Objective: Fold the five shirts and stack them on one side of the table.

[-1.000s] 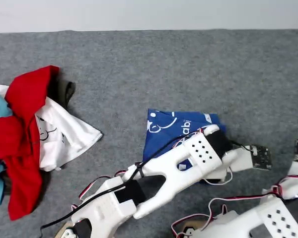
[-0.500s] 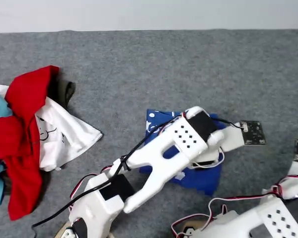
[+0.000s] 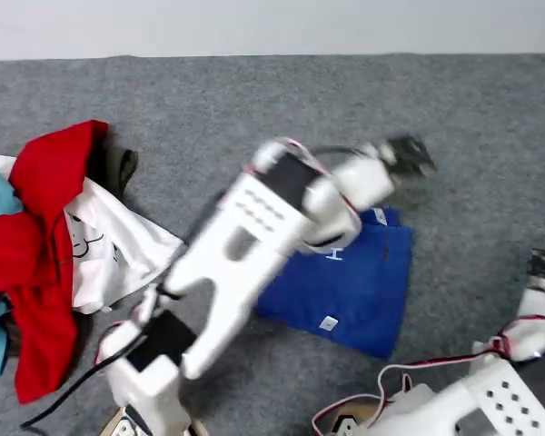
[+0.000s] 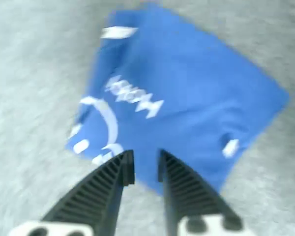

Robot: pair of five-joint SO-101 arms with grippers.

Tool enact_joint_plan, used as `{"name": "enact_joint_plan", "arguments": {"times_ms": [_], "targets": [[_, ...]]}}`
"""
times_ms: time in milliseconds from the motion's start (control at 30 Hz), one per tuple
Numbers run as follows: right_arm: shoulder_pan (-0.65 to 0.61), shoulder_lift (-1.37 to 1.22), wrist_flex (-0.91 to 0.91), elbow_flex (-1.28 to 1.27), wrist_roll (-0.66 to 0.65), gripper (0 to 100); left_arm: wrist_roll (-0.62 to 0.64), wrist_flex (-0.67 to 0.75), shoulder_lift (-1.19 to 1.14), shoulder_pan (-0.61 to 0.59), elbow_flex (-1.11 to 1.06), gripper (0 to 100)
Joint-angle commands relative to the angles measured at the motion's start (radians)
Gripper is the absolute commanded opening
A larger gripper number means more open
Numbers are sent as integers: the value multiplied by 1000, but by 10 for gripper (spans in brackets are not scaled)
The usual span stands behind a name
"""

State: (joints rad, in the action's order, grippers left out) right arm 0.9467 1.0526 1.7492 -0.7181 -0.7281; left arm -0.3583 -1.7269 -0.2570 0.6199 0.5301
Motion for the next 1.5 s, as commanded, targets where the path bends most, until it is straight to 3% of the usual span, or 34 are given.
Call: {"name": "enact_joint_plan", "arguments": {"times_ms": [0, 267, 667, 900, 1200, 1467], "targets": [[-151, -2, -24, 14, 9, 103, 20, -25, 115, -153, 2, 4], [-499, -127, -74, 31, 195, 104, 239, -26, 227, -532, -15, 2], [-791, -697, -148, 485, 460, 107, 253, -26, 491, -835, -410, 2], [-871, -938, -285, 609, 531, 291, 252, -26, 583, -959, -562, 2], [-880, -1150, -429, 666, 546, 248, 250, -26, 591, -994, -642, 2], [-881, -1302, -438, 735, 557, 162, 250, -25, 589, -993, -676, 2]]}}
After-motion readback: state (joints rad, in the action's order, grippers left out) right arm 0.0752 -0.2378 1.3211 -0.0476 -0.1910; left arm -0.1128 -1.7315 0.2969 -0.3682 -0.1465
